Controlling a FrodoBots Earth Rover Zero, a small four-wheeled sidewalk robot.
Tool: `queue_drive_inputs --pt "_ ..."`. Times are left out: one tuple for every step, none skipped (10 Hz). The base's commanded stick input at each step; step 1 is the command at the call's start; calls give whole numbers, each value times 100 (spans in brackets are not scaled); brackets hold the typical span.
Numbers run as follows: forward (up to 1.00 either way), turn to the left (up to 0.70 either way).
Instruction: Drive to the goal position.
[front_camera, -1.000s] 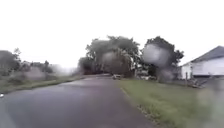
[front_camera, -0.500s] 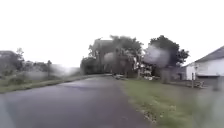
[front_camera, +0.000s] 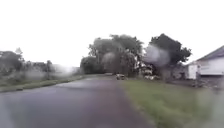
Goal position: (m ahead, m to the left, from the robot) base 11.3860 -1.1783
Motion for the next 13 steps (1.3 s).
queue_drive_inputs --pt "85 0" --pt "85 0" --pt "85 0" --pt "85 4" --pt "85 28" --pt "85 0" --pt "85 0" --pt "85 0" --pt "85 0" --pt "85 0" --pt "85 0" --pt "85 0" --pt "85 0"
